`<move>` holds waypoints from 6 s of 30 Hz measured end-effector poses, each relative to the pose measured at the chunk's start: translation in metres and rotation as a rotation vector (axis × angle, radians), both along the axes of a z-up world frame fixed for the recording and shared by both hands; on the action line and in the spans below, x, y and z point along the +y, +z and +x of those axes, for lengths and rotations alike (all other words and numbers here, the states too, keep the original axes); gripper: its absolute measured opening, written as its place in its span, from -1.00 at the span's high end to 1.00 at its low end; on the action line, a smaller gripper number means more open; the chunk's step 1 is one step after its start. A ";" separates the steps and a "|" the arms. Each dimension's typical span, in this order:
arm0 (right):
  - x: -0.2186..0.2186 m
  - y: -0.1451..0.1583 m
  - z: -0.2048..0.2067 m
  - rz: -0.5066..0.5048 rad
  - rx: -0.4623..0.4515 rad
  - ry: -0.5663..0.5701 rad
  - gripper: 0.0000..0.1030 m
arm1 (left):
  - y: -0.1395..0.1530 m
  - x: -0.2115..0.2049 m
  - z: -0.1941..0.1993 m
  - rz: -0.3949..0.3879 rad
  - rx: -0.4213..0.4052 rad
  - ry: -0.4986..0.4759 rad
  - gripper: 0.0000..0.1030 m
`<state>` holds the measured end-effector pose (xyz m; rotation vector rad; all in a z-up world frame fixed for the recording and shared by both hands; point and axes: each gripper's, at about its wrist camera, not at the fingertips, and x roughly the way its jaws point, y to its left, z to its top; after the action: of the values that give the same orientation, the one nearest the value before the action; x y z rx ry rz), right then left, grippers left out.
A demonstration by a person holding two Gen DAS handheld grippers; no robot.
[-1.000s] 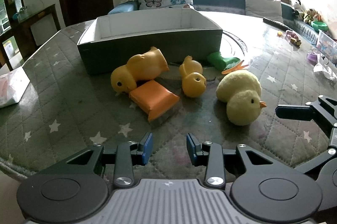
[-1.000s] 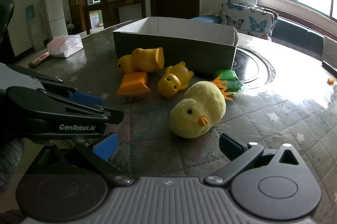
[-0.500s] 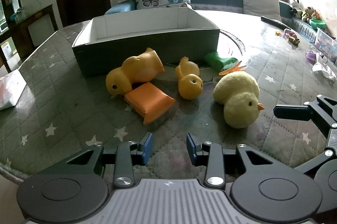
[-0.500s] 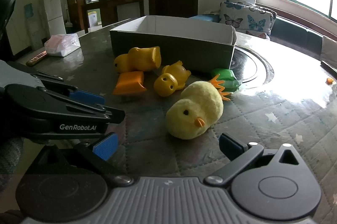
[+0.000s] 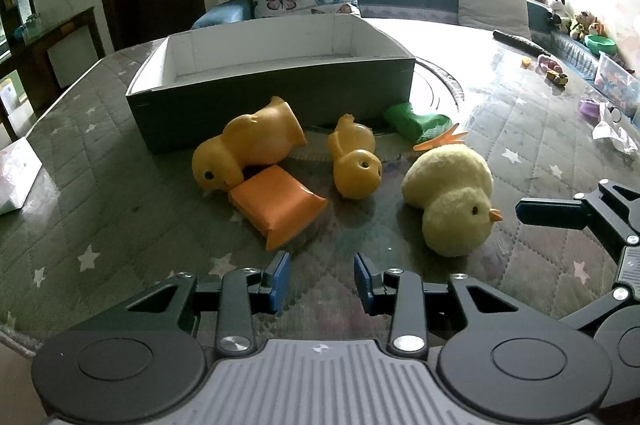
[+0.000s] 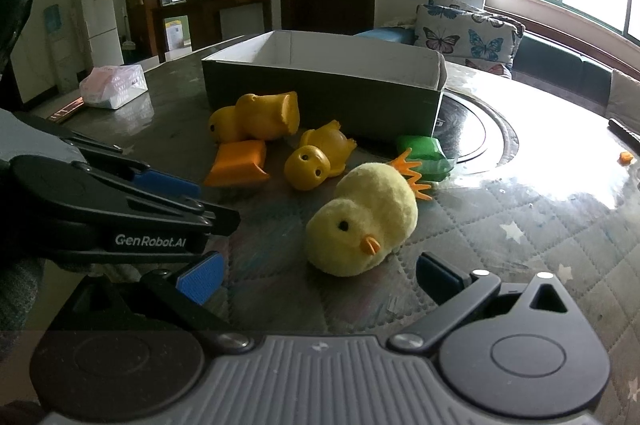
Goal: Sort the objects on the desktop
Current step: 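Move the left gripper toward the large fuzzy yellow plush chick, then close the left gripper on the plush chick and lift it, then carry the plush chick with the left gripper over the cardboard box, then lower the chick into the box and open the left gripper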
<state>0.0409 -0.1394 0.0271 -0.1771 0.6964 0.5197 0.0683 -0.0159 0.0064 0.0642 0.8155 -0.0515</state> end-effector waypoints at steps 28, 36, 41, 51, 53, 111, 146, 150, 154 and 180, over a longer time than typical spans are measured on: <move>-0.005 -0.001 0.023 0.036 0.006 -0.001 -0.88 | 0.018 0.002 0.010 -0.084 -0.008 -0.089 0.25; -0.008 -0.003 0.032 0.039 0.018 -0.006 -0.73 | 0.030 -0.010 0.014 -0.166 -0.013 -0.215 0.25; -0.012 -0.004 0.036 0.045 0.027 -0.013 -0.65 | 0.030 -0.022 0.026 -0.204 0.022 -0.265 0.25; -0.016 -0.005 0.042 0.078 0.040 0.000 -0.55 | 0.024 -0.032 0.052 -0.269 0.130 -0.280 0.25; -0.017 -0.005 0.044 0.082 0.042 0.004 -0.54 | 0.021 -0.032 0.056 -0.272 0.154 -0.272 0.25; 0.040 0.045 0.218 0.037 -0.117 0.103 -0.27 | 0.065 0.035 0.223 -0.448 0.121 -0.132 0.25; 0.030 0.041 0.222 -0.013 -0.078 0.062 -0.29 | 0.062 0.037 0.224 -0.423 0.123 -0.111 0.25; 0.020 0.048 0.209 0.008 -0.088 0.051 -0.29 | 0.070 0.032 0.210 -0.403 0.096 -0.122 0.25; 0.012 0.053 0.193 0.021 -0.106 0.044 -0.29 | 0.076 0.030 0.195 -0.393 0.065 -0.135 0.25; -0.016 0.046 0.098 0.061 -0.116 0.031 -0.29 | 0.058 0.013 0.125 -0.357 0.056 -0.170 0.25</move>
<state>0.1389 -0.1552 0.0727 -0.1596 0.5645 0.5557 0.1938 -0.0033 0.0645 -0.2062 0.8448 -0.3598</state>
